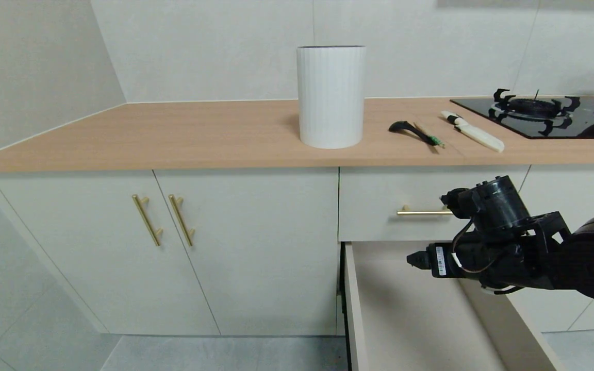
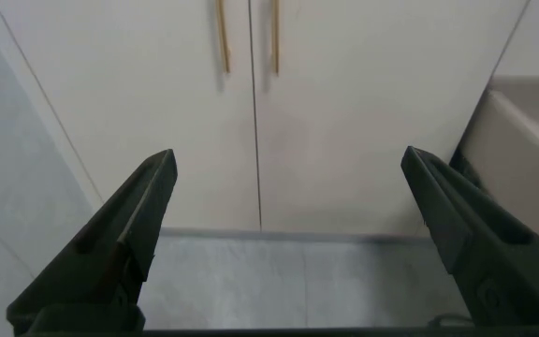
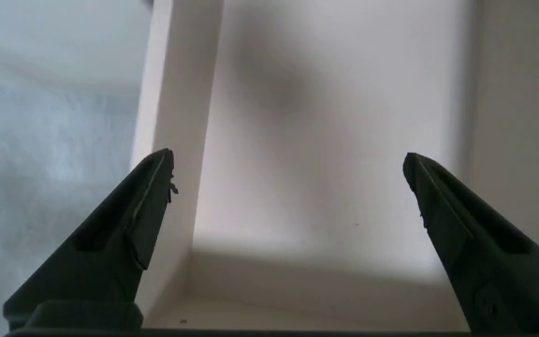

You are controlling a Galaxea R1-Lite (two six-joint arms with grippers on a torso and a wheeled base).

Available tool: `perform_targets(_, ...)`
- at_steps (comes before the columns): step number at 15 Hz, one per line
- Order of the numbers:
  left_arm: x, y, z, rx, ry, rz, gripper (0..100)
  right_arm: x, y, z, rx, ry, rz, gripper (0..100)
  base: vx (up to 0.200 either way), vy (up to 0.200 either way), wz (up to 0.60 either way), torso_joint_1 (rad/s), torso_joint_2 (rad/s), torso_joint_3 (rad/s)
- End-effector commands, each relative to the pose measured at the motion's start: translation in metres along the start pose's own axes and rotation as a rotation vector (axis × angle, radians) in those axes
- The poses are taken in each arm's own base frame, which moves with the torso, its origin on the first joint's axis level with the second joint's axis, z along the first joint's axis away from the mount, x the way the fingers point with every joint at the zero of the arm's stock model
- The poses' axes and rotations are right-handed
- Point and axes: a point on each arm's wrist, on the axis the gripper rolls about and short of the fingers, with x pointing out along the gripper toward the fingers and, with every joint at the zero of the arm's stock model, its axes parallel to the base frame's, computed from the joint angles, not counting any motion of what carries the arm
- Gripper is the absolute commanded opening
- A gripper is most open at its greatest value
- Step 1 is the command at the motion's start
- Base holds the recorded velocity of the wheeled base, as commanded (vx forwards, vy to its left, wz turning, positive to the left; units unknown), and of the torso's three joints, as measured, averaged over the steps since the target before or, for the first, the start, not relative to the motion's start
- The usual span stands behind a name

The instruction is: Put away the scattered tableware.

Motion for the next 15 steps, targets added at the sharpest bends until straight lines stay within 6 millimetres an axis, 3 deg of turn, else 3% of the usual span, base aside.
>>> perform_targets(1,0.000,0.000,0.000,-0.001,0.001,0.000,100,0.000,0.000,0.000,-0.001,0.002,0.001,100,0.000,0.000,0.00,0.159,-0.56,-0.281)
perform_targets(11,0.000,0.000,0.000,-0.001,0.001,0.000,100,0.003,-0.001,0.001,-0.001,-0.007,-0.024,100,0.000,0.000,0.00,0.182,-0.47,-0.276)
perform_targets(12,0.000,0.000,0.000,-0.001,0.001,0.000,100,0.001,-0.005,0.009,-0.003,-0.043,-0.055,100,0.000,0.000,0.00,0.090,-0.22,-0.124)
perform_targets(13,0.000,0.000,0.000,-0.001,0.001,0.000,100,-0.011,-0.006,0.043,-0.034,-0.186,-0.097,100,0.000,0.000,0.00,0.051,-0.12,-0.085)
perform_targets(15,0.000,0.000,0.000,-0.001,0.001,0.000,100,-0.033,-0.004,0.091,-0.008,-0.344,-0.080,100,0.000,0.000,0.00,0.013,-0.04,-0.021)
